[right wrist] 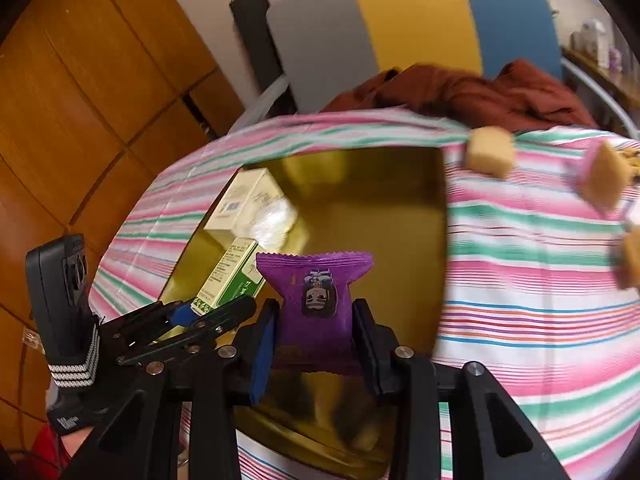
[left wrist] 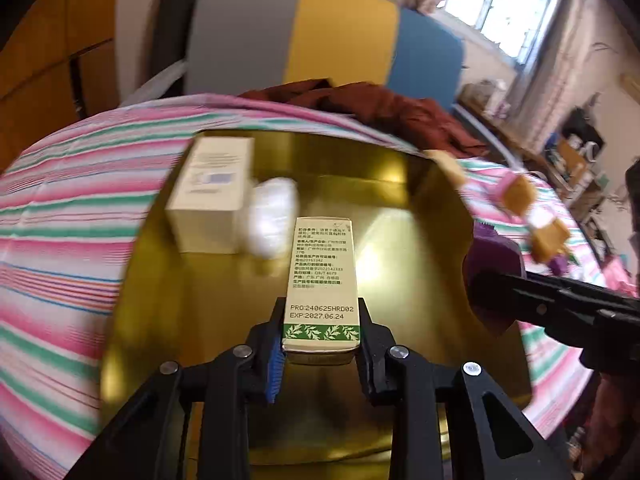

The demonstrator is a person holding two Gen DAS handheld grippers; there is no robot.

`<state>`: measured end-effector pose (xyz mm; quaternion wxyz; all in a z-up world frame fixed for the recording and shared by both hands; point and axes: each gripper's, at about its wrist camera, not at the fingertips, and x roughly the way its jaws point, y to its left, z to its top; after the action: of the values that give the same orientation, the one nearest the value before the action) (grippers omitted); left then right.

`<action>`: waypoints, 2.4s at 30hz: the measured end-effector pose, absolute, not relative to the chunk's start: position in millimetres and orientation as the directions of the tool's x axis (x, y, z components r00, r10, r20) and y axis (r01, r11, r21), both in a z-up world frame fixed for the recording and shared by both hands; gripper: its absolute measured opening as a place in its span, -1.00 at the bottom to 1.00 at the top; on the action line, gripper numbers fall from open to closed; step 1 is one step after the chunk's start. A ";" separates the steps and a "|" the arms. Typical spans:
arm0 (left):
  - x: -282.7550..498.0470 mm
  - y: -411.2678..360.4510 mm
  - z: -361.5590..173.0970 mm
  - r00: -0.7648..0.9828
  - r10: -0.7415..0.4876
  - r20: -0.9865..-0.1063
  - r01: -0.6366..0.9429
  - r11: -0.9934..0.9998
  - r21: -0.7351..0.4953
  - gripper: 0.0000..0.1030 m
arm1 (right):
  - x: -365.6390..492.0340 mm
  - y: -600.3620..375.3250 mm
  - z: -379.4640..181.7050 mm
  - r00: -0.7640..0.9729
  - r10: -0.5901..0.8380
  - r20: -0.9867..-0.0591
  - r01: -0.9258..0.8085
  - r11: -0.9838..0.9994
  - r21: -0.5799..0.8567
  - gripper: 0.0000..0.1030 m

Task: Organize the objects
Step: 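Carry the purple packet in the right tool and the green box in the left tool to the tray, then open the right tool over the tray while the left tool releases the green box beside the cream box, then grasp a second purple packet with the right tool while the left tool moves toward a yellow sponge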

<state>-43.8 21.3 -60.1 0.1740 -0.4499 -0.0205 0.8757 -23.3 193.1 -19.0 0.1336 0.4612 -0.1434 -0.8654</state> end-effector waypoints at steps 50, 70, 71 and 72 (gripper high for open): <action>-1.7 130.7 9.5 -0.631 0.426 -0.649 -0.351 -0.902 -0.251 0.99 | 54.9 404.3 -18.5 -0.701 -0.029 -0.712 -0.377 -0.834 0.404 -0.06; 29.3 218.4 -7.3 -0.528 0.467 -0.710 -0.493 -0.848 -0.191 1.00 | 70.8 532.0 -74.7 -0.669 0.159 -0.726 -0.650 -0.599 0.468 -0.06; 29.7 218.6 -9.0 -0.519 0.471 -0.713 -0.495 -0.846 -0.199 1.00 | 65.7 534.9 -75.7 -0.666 0.160 -0.729 -0.655 -0.594 0.468 -0.06; 29.6 219.1 -9.8 -0.513 0.475 -0.715 -0.496 -0.844 -0.204 1.00 | 59.7 537.3 -76.6 -0.662 0.160 -0.733 -0.660 -0.589 0.467 -0.06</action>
<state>29.6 219.1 -9.8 0.2791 -0.4070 0.0132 0.8696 59.7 537.3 -76.6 -0.2473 0.3287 -0.3801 -0.8285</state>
